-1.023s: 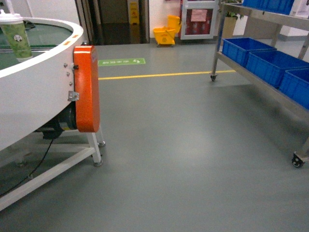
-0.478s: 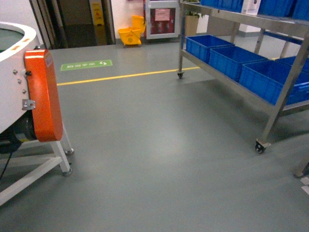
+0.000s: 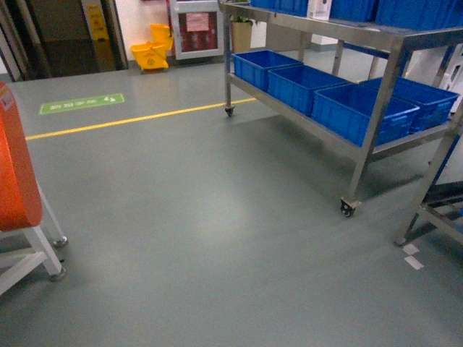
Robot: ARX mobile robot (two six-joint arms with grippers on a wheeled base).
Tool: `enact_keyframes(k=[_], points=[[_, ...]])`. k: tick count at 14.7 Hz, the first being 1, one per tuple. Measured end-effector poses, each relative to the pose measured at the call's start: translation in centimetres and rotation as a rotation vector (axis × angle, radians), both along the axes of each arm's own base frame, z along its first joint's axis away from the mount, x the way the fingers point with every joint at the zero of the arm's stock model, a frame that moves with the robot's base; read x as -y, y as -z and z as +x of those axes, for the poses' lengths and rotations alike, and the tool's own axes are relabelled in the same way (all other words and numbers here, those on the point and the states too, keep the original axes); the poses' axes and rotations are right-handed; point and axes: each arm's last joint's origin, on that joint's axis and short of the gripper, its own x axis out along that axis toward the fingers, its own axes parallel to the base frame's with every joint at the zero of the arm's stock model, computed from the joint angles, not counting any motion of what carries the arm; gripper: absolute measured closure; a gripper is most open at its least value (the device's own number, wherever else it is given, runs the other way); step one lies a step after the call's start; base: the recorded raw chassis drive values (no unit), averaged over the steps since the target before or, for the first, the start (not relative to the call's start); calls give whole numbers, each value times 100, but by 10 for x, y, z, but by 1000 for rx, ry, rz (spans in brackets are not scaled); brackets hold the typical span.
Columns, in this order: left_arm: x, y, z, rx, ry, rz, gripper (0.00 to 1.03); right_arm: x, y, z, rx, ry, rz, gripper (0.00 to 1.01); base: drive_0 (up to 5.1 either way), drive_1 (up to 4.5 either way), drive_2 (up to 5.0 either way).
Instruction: Pick red block from blue box to shelf
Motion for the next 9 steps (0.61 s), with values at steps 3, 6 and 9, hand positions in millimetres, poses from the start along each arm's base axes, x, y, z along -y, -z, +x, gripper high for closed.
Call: enact_keyframes(k=[3, 6, 9], points=[[0, 0, 0, 0, 0, 0, 5, 0, 0, 0, 0, 0, 0, 74, -152, -152, -152], [0, 0, 0, 0, 0, 0, 5, 0, 0, 0, 0, 0, 0, 74, -152, -152, -152], [0, 0, 0, 0, 0, 0, 5, 0, 0, 0, 0, 0, 0, 74, -152, -152, -152]])
